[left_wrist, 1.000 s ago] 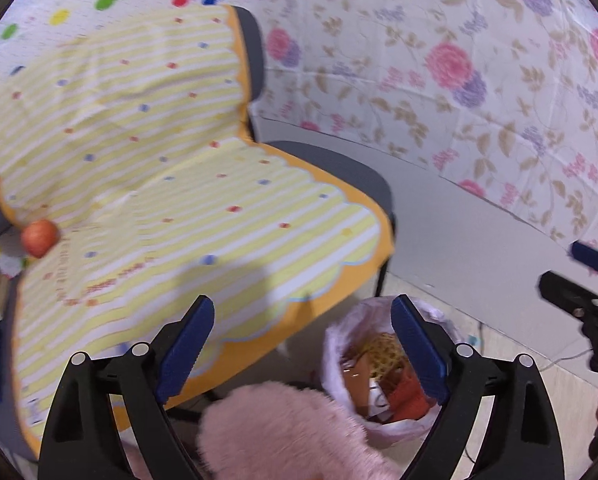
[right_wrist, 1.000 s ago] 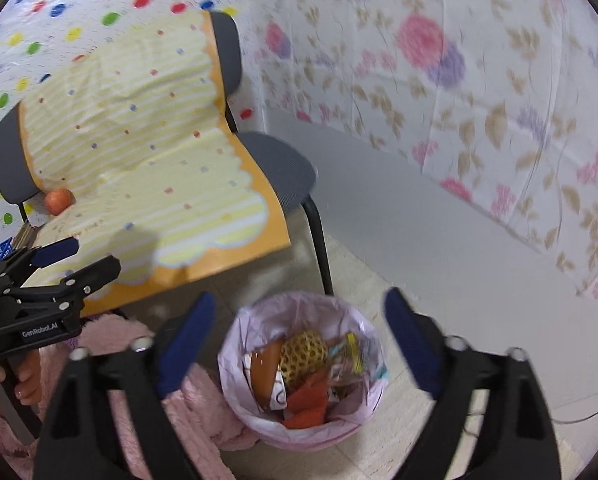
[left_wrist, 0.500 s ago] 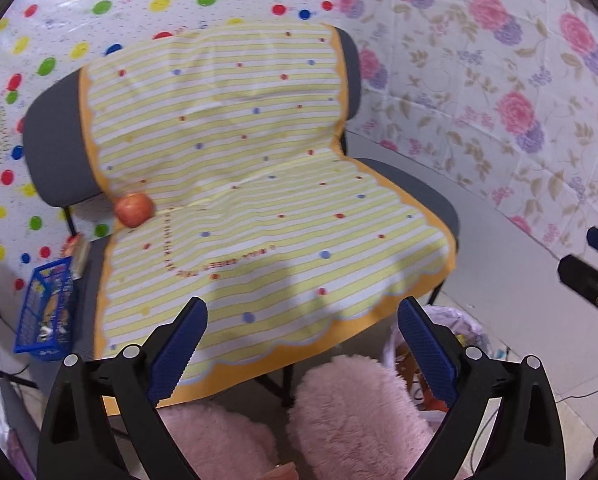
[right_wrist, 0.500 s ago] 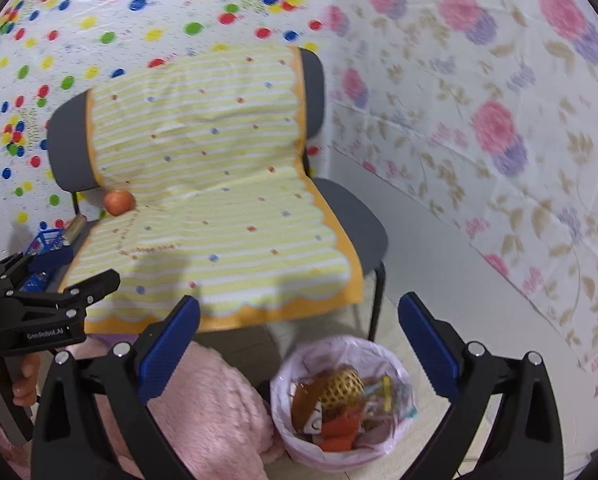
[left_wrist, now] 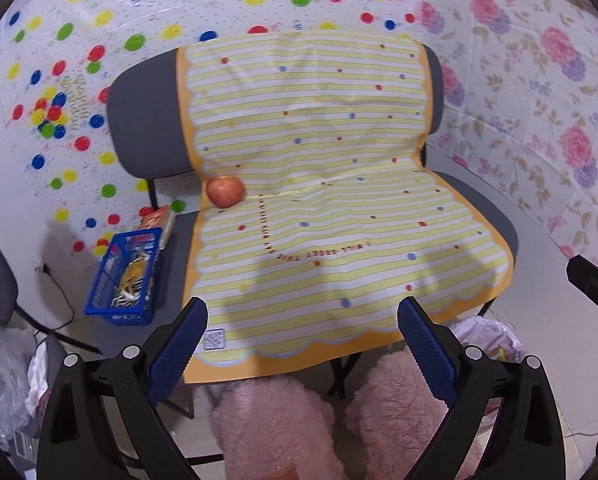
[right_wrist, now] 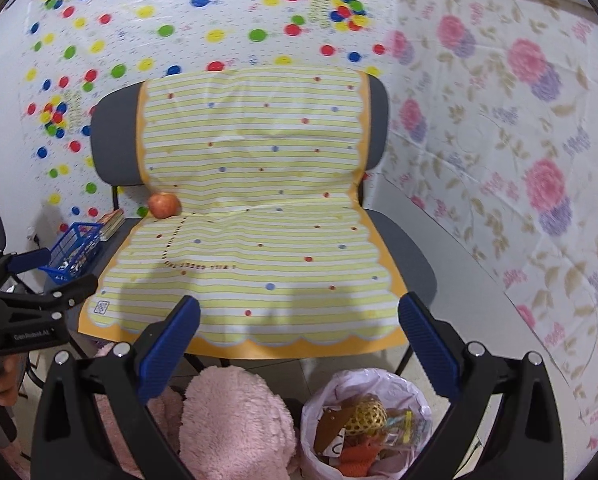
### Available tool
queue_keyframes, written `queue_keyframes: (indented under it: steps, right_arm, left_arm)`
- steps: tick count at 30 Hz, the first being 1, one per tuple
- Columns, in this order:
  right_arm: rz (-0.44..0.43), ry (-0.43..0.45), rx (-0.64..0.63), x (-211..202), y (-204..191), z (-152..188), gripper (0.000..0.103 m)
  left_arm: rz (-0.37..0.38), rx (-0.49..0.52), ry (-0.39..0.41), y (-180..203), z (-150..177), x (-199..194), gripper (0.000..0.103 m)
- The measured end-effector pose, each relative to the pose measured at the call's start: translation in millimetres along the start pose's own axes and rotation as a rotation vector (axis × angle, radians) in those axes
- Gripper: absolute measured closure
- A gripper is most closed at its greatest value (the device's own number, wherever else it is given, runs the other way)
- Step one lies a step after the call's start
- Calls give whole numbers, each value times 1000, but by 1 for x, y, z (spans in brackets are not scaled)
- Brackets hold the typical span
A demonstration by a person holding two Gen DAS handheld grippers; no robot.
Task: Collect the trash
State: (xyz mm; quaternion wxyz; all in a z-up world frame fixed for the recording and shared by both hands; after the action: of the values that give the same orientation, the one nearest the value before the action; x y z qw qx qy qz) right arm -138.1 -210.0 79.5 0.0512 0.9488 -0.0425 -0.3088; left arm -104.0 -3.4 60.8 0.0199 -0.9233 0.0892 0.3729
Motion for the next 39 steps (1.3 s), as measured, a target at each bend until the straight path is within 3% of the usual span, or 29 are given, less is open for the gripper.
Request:
queue_keyframes:
  steps: [12, 39]
  right_arm:
    - [-58, 16, -46, 6, -28, -13, 6]
    - [-55, -11, -24, 16, -25, -11, 6]
  left_arm:
    - [-43, -43, 3, -27, -1, -6, 8]
    - [-34, -44, 0, -27, -6, 0, 8]
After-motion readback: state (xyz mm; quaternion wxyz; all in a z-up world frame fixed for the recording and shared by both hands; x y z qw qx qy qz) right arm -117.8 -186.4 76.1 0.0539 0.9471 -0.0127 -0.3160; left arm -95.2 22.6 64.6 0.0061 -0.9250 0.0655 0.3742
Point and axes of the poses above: each gripper's, at about its wrist camera, not at the fingertips, and x roughly the way its jaws point, y to its right, z to its underside, the point moved 2 cm from there along x, roughly the way its jaws point, and after that the axes turned 6 degrees about z, right-handed, at the moved point
